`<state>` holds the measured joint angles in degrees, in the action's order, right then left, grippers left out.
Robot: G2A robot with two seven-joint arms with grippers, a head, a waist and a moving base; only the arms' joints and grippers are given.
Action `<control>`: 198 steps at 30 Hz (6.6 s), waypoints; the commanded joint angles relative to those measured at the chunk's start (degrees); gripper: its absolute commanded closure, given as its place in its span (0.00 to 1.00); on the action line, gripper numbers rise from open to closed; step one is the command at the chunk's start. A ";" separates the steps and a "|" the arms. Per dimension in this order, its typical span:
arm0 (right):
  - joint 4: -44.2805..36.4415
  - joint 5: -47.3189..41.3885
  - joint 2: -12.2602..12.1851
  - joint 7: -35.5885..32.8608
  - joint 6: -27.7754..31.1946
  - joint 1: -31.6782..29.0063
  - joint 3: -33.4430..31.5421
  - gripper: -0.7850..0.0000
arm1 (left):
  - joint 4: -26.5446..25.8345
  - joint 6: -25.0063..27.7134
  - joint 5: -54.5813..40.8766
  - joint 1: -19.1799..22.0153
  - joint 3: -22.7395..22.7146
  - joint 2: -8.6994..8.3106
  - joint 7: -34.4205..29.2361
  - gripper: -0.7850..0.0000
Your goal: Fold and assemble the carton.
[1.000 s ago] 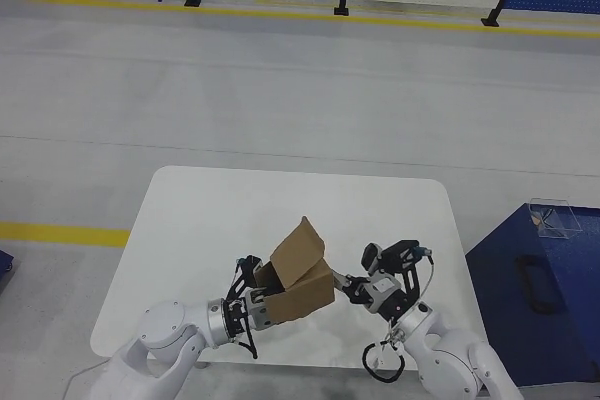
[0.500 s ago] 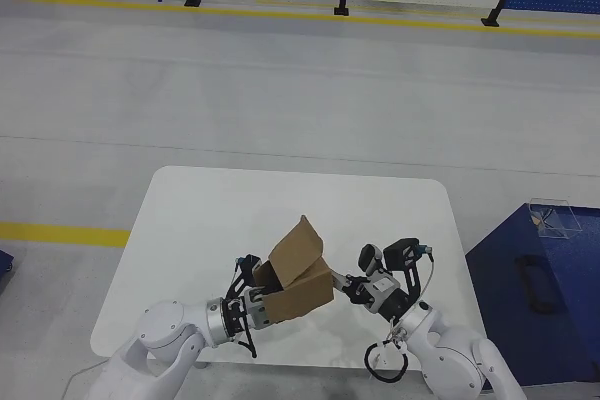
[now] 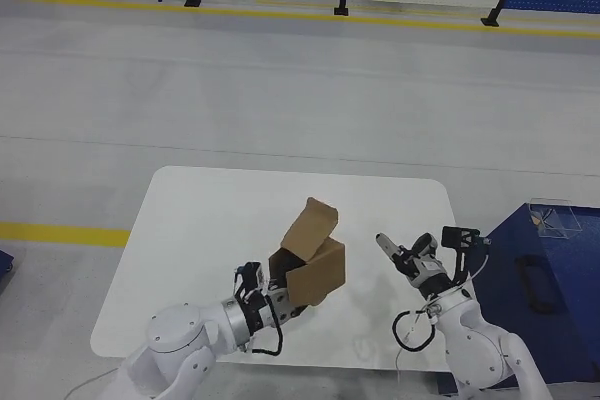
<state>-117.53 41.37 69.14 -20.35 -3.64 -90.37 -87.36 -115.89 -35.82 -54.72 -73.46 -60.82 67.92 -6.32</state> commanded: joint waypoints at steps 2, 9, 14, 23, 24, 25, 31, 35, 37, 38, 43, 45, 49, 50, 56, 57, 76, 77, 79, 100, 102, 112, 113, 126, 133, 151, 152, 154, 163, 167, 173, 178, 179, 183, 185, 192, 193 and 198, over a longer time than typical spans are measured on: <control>1.78 -0.49 -0.07 -1.37 1.06 1.16 -0.14 0.00 | -2.65 1.14 -14.94 -1.06 3.24 2.34 29.40 1.00; 5.71 -2.70 -0.50 -5.47 4.60 4.05 -2.62 0.00 | 1.84 20.11 -37.83 5.61 14.83 8.16 64.70 1.00; 9.49 -4.56 -0.91 -8.10 9.14 5.55 -4.09 0.00 | 12.56 34.35 -40.13 13.62 20.12 12.02 78.45 1.00; 15.06 -6.03 -1.53 -11.48 15.70 7.84 -4.57 0.00 | 27.94 45.13 -47.02 22.28 26.68 18.39 81.78 1.00; 15.53 -6.00 -1.58 -11.60 16.08 8.04 -4.56 0.00 | 29.52 45.53 -47.59 23.04 27.14 19.01 81.24 1.00; 15.97 -5.95 -1.63 -11.72 16.43 8.23 -4.53 0.00 | 31.37 45.95 -48.13 23.70 27.52 19.60 81.17 1.00; 18.62 -6.99 -1.92 -13.17 18.13 9.68 -4.34 0.00 | 41.25 46.30 -48.05 27.02 30.01 22.69 80.56 0.00; 19.67 -7.10 -2.05 -13.66 18.61 10.58 -3.82 0.00 | 42.01 45.39 -49.05 27.75 29.76 24.01 78.61 0.00; 20.15 -7.12 -2.10 -13.82 18.74 11.12 -3.44 0.00 | 39.90 44.91 -48.10 27.62 29.26 24.17 78.34 0.00; 20.35 -7.13 -2.12 -13.81 18.69 11.41 -3.23 0.00 | 38.19 44.73 -47.71 27.25 28.71 24.10 78.42 0.00; 20.39 -7.49 -2.19 -13.80 18.48 12.19 -2.39 0.00 | 23.60 41.77 -40.98 23.46 24.05 22.15 81.99 0.00; 20.18 -7.48 -2.23 -13.85 18.27 12.22 -2.16 0.00 | 16.83 36.09 -38.16 20.73 22.20 20.85 84.10 0.00; 20.05 -7.31 -2.36 -15.19 17.79 12.64 -1.43 0.00 | 6.57 13.68 -37.11 15.93 18.31 17.84 78.82 0.00; 19.98 -7.19 -2.39 -15.79 17.65 12.83 -1.11 0.00 | 4.66 9.63 -36.44 14.46 16.78 17.09 74.61 0.00; 19.80 -4.22 -2.32 -17.86 14.35 14.53 2.33 0.00 | -0.08 -3.51 -16.42 5.04 8.57 12.43 44.08 0.00; 19.96 -4.01 -2.25 -18.48 13.26 14.94 3.16 0.00 | 0.06 -3.17 -12.78 3.36 7.43 11.73 38.75 0.00; 18.44 12.14 -2.02 -15.79 6.05 15.45 9.55 0.00 | 1.67 -0.02 5.56 -1.39 4.13 9.17 23.84 0.00; 17.79 15.68 -1.77 -14.14 2.60 15.36 11.32 0.00 | 0.47 -1.42 12.07 -1.21 5.75 8.96 26.85 0.00; 17.09 19.09 -1.47 -14.50 1.67 15.69 14.60 0.00 | -2.50 -4.43 20.80 -2.02 8.16 8.56 29.96 0.00; 25.15 27.71 0.55 -18.48 3.38 21.95 26.12 0.00 | 18.28 -22.18 34.01 7.87 24.33 9.71 32.98 0.00; 25.43 27.47 0.66 -18.38 3.62 21.91 26.32 0.00 | 18.35 -22.18 32.11 8.62 24.35 10.29 34.71 0.00; 26.23 27.70 1.17 -18.42 3.41 22.01 27.20 0.00 | 11.80 -22.18 28.62 5.29 22.46 9.56 40.94 0.00; 26.00 27.70 1.20 -18.40 3.45 21.93 27.23 0.00 | 11.97 -22.18 28.81 5.03 22.55 9.33 41.45 0.00; 24.34 28.62 1.50 -18.58 2.97 21.17 26.94 0.00 | 16.18 -22.18 23.05 10.30 27.06 9.08 43.24 0.00; 24.36 28.45 1.77 -18.73 2.49 21.48 26.66 0.00 | 11.43 -22.18 21.63 7.34 25.95 7.41 48.89 0.00; 20.61 26.16 1.43 -18.52 2.21 18.98 20.99 0.00 | 20.17 -22.18 7.24 19.36 36.34 6.06 52.60 0.11; 19.92 24.93 1.26 -19.03 2.82 18.55 19.68 0.00 | 20.65 -22.18 7.30 19.62 36.26 5.93 52.61 0.11; 18.40 23.40 0.85 -20.03 4.24 17.63 16.99 0.00 | 19.57 -22.18 7.19 19.47 35.95 5.67 52.60 0.13; 17.43 20.79 -1.19 -28.88 18.44 12.59 10.14 0.00 | 5.59 -19.73 17.37 10.52 27.86 3.22 55.06 0.00; 19.41 19.02 -1.56 -31.15 22.00 11.59 10.04 0.00 | 5.04 -19.16 17.75 9.88 27.41 3.21 55.62 0.00; 23.95 19.92 -0.87 -27.81 18.83 14.21 14.44 0.00 | 5.04 -19.16 17.75 9.88 27.41 3.21 55.62 0.00; 27.67 22.58 0.17 -23.72 13.96 17.32 19.24 0.00 | 5.04 -19.16 17.75 9.88 27.41 3.21 55.62 0.00; 28.46 23.07 0.39 -22.74 12.64 18.03 19.98 0.00 | 5.04 -19.16 17.75 9.88 27.41 3.21 55.62 0.00; 30.88 21.97 1.29 -20.29 10.00 20.98 22.41 0.00 | 5.04 -19.16 17.75 9.88 27.41 3.21 55.62 0.00; 32.10 21.35 1.74 -19.71 9.22 22.70 23.59 0.00 | 5.04 -19.16 17.75 9.88 27.41 3.21 55.62 0.00; 37.18 22.34 3.14 -18.97 5.80 28.09 27.35 0.00 | 5.04 -19.16 17.75 9.88 27.41 3.21 55.62 0.00; 37.67 22.68 3.23 -18.97 4.84 28.40 27.39 0.00 | 5.04 -19.16 17.75 9.88 27.41 3.21 55.62 0.00; 38.74 20.72 3.30 -19.86 3.65 29.66 25.56 0.00 | 4.93 -14.34 19.36 8.87 25.58 3.12 55.27 0.00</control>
<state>-78.74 62.41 72.50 -40.10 -0.31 -60.87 -61.32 -110.93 -54.21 -37.30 -63.99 -34.08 71.12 48.88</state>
